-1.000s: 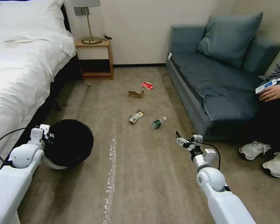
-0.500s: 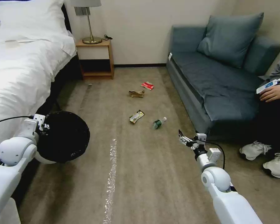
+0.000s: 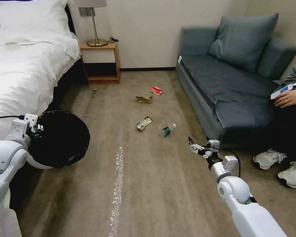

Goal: Pick up the trash bin, then pick up the garbage on the floor and place it into the trash bin.

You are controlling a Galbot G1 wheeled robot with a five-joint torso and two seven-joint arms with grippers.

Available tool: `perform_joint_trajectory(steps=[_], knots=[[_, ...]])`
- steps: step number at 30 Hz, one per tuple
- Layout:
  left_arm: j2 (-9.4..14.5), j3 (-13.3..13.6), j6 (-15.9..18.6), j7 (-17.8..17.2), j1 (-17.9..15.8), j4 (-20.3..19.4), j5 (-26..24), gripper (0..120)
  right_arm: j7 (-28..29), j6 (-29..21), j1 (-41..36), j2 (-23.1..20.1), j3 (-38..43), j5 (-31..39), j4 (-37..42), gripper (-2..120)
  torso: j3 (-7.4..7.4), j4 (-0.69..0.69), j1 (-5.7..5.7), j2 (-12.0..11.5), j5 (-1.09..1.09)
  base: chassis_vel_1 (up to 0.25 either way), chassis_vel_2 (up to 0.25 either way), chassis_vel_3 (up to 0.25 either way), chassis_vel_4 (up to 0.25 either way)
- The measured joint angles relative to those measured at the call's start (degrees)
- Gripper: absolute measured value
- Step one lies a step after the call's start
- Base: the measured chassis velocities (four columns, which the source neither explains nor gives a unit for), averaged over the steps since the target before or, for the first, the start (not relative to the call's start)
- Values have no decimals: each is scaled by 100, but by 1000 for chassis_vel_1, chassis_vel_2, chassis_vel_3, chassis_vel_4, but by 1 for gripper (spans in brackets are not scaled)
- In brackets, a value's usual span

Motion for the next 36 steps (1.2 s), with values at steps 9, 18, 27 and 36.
perform_joint_trajectory(steps=[9,18,27,36], knots=[[7,-197,-49,51,159,-7,41,4,-101,17,-43,6,-41,-6,-5,100,0,1,0,1,-1,0,0,0,0],[42,-308,-84,87,232,-58,39,4,-211,117,-52,77,-50,-41,-51,100,0,1,0,1,0,0,0,0,0],[-22,-264,-148,134,247,-20,115,4,-280,257,-59,141,-49,-148,-154,100,0,0,0,1,-1,0,0,0,0],[-52,-251,-176,173,256,11,144,4,-321,304,-23,142,-39,-169,-209,100,0,0,0,1,0,0,0,0,0]])
